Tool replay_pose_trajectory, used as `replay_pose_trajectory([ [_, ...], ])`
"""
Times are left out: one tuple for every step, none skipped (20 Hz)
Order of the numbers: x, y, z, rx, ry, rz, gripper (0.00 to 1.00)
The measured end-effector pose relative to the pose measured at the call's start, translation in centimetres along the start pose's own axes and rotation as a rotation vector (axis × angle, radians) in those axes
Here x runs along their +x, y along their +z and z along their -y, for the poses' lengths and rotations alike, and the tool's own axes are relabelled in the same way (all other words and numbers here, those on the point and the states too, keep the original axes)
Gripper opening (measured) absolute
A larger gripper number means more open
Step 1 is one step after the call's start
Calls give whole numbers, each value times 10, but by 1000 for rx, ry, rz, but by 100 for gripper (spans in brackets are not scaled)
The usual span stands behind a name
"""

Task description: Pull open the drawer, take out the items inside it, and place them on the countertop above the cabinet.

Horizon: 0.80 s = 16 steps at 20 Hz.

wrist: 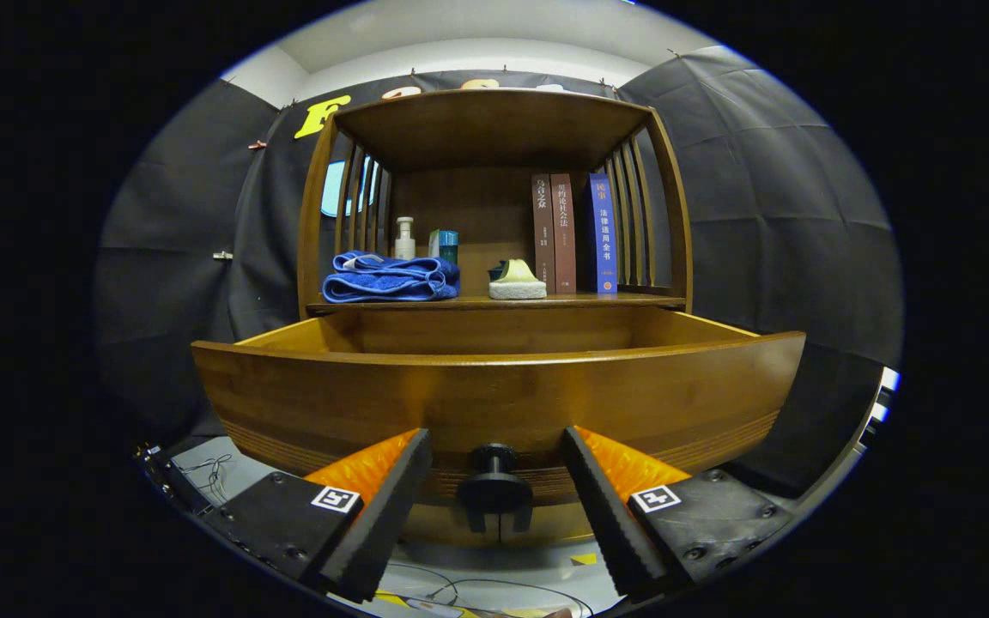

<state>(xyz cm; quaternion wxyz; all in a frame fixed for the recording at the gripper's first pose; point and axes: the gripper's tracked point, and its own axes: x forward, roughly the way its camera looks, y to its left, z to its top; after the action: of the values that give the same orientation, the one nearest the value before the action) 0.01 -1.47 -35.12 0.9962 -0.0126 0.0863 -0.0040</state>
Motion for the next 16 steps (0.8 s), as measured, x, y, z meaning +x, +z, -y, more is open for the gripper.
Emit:
replay_pose_trajectory([
  [2,1,0,-7,1,1,99],
  [6,1,1,-14,3,-10,99],
  [10,2,1,-14,5,-17,100],
  [14,3,1,-10,8,-24,100],
  [19,3,1,-7,9,-28,100],
  [25,5,1,-5,11,-29,100],
  [30,5,2,-3,13,-32,100],
  [36,6,2,-1,14,-33,100],
  [42,8,2,2,15,-32,100],
  [47,12,1,5,16,-27,100],
  [54,17,2,8,14,-11,100],
  [59,16,2,10,15,-28,100],
  [69,17,1,17,14,-27,100],
  [73,17,0,22,15,-32,100],
  [82,18,1,26,16,-35,100],
  [89,19,1,27,17,-34,100],
])
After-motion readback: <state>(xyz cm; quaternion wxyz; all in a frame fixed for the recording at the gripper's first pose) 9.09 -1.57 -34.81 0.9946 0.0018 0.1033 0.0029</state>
